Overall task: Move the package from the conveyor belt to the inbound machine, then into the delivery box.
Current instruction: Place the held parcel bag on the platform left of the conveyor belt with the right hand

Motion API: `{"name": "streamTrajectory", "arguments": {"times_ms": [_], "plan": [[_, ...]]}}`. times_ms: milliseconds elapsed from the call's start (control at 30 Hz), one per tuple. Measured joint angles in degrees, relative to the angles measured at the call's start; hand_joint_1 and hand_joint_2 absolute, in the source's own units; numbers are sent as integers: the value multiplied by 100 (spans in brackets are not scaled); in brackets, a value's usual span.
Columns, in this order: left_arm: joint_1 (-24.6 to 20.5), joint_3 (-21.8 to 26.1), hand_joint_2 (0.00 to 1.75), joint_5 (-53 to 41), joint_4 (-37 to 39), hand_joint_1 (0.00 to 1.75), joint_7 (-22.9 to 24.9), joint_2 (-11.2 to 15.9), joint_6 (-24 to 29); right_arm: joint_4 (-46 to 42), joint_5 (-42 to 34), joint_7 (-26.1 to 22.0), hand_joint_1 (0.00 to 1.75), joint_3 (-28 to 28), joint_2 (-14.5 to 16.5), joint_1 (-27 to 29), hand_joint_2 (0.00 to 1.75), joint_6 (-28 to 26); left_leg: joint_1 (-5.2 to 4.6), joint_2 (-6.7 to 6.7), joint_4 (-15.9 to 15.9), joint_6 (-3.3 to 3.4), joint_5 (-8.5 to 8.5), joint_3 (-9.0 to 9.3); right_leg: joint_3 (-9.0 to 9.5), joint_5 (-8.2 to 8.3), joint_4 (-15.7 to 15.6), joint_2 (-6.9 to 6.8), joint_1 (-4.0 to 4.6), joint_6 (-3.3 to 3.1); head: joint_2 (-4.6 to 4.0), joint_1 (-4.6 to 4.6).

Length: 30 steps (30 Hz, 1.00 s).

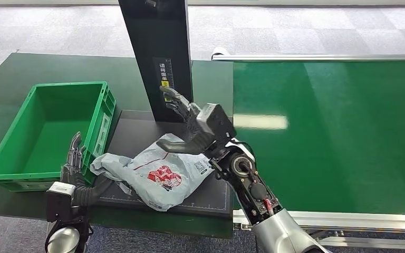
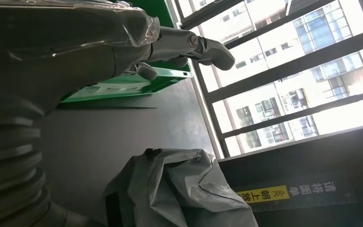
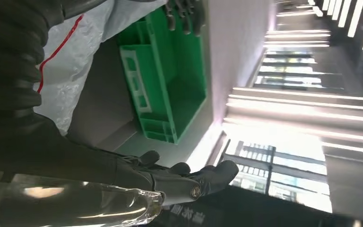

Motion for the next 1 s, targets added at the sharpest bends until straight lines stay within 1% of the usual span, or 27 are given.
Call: {"name": "streamTrajectory", "arguments": {"times_ms": [100, 167, 233, 333, 400, 500, 633, 767, 867, 1000], "plan": [[19, 6, 175, -71, 0, 0, 33, 28, -46, -393, -640, -114, 0, -276, -262, 284, 175, 151, -1, 0, 0, 1, -1, -1, 1, 0, -1, -1, -1, 0, 0, 1], [61, 22, 175, -112, 0, 0, 48, 44, -69, -687, -864, -150, 0, -476, -443, 505, 175, 210, -1, 1, 0, 1, -1, -2, 1, 0, -1, -1, -2, 0, 0, 2], [100, 48, 175, -144, -2, 0, 59, 52, -92, -923, -929, -156, 0, -646, -587, 686, 175, 211, -1, 3, 0, 1, -2, -2, 0, 0, -1, 0, -2, 0, 0, 0], [222, 76, 175, -231, -55, 0, 118, 55, -211, -1301, -922, -201, 0, -904, -772, 1048, 175, 5, -1, -4, 0, 1, -3, 1, 1, -2, -3, -7, -1, 1, 0, -1], [407, 99, 175, -313, -128, 0, 141, 55, -388, -1629, -901, -270, 0, -1215, -925, 1433, 175, -85, 0, -13, 0, 1, -4, -4, 1, -4, -3, -15, -1, 2, 0, 0], [678, 108, 175, -576, -190, 0, 186, 55, -703, -2074, -868, -343, 0, -1787, -1094, 2025, 175, -76, -2, -14, 0, 2, -8, -11, -4, -5, -4, -16, -2, 3, 0, 0], [1005, -45, 175, -971, -62, 0, 268, -7, -1190, -2738, -793, -357, 0, -2639, -1129, 2793, 175, -110, -7, -19, 0, 10, -15, -12, -4, -10, -6, -18, -7, 10, 0, -1], [1082, -427, 175, -1059, 397, 0, 250, -99, -1343, -3277, -679, -349, 0, -3327, -1067, 3312, 175, -113, -10, -13, 0, 12, -16, -9, -1, -9, -7, -18, -9, 10, 0, 0], [1039, -744, 175, -1063, 751, 0, 220, -111, -1344, -3525, -603, -346, 0, -3609, -984, 3572, 175, -112, -9, -13, -1, 13, -16, -5, 2, -9, -7, -18, -9, 11, 0, 0], [909, -1092, 175, -1068, 1102, 0, 150, -97, -1259, -3698, -508, -357, 0, -3812, -882, 3752, 175, -134, -9, -15, -1, 12, -15, 6, 14, -9, -7, -18, -9, 10, 0, -1]]}}
